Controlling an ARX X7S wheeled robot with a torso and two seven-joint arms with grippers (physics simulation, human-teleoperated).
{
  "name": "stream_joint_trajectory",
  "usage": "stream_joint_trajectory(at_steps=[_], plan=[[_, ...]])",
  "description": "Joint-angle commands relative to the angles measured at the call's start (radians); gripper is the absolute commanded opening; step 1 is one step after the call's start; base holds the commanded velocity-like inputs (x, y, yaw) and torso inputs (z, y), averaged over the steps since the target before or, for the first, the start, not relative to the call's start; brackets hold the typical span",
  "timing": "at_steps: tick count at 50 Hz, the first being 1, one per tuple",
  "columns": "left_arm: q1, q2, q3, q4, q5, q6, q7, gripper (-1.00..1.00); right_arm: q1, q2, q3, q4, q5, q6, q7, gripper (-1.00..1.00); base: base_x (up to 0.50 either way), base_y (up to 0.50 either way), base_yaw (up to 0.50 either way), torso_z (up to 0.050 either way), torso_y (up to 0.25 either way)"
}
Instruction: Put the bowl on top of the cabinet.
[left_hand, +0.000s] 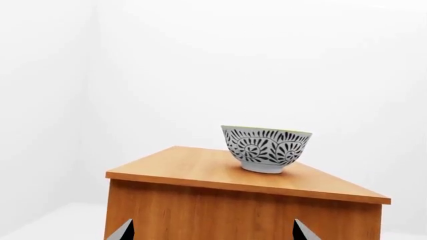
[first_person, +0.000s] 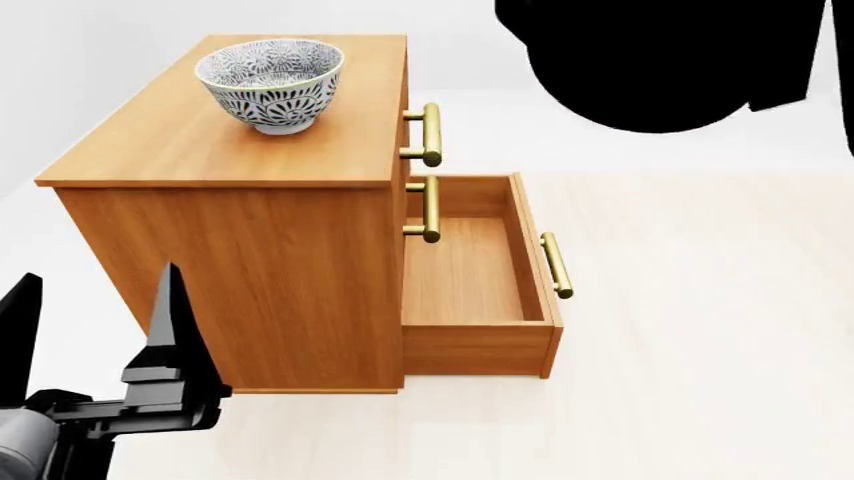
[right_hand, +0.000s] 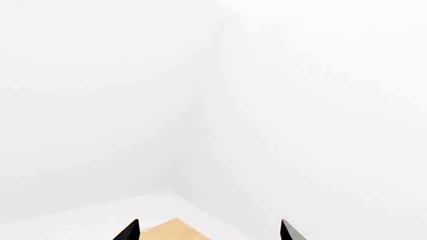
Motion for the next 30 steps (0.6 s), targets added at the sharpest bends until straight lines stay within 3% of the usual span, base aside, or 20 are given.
stream_joint_trajectory(at_steps=[1,30], plan=[[0.000,-0.004,0.003,-0.001,0.003,0.005,-0.004,1.00,-0.004,0.172,0.024,-0.263,-0.013,-0.007,0.167,1.00,0.00,0.00,0.00,0.000,0.000],[0.000,-0.009,0.030,0.003,0.026,0.009,-0.014,1.00,-0.124,0.568,0.063,-0.794,-0.053,-0.080,0.542,1.00,0.00,0.00,0.00,0.000,0.000]])
